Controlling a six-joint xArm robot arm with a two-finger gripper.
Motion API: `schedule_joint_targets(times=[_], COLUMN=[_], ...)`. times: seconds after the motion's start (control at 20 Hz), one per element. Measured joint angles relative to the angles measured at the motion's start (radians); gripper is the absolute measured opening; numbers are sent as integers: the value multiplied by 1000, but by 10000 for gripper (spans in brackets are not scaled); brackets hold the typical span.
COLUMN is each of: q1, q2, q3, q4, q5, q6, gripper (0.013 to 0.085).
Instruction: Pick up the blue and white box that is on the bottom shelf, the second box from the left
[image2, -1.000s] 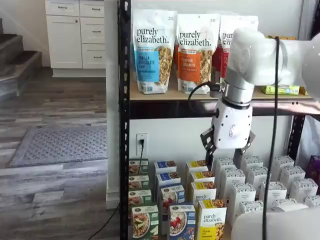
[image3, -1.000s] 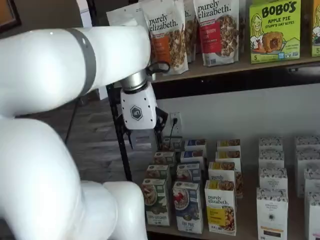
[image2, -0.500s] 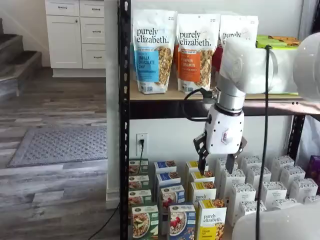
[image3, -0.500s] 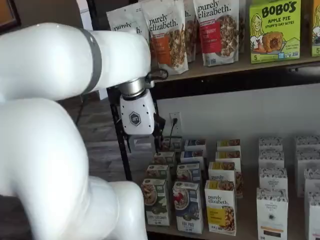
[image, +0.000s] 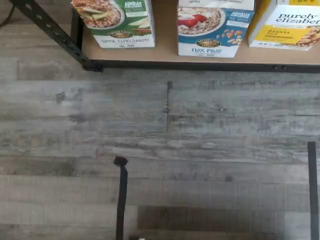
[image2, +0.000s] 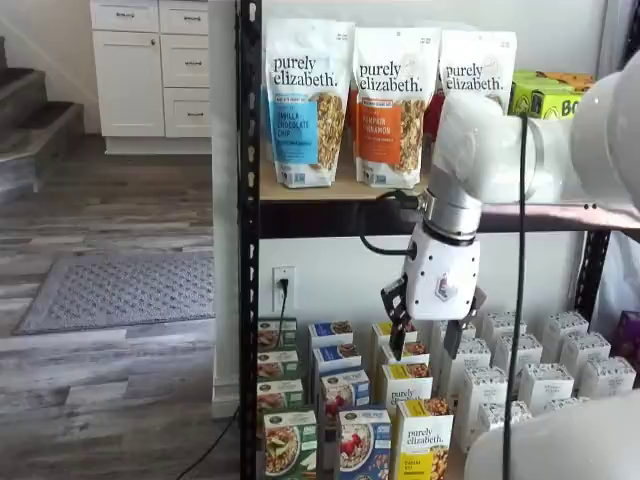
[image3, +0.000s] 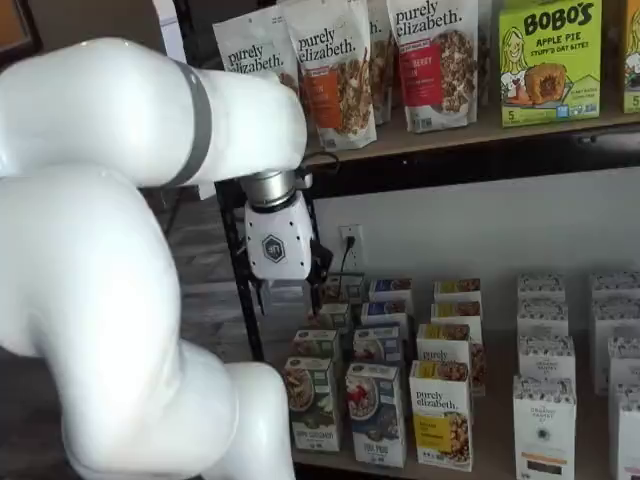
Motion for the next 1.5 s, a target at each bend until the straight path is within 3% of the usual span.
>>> schedule_joint_targets(times=[0.75, 1.2, 1.5], q1=[7, 40, 42], q2=[167, 275, 331], q3=[50, 69, 81], q4=[0, -34, -11], q5=[-202, -335, -404], q6=[-7, 42, 25], gripper=[850, 850, 850])
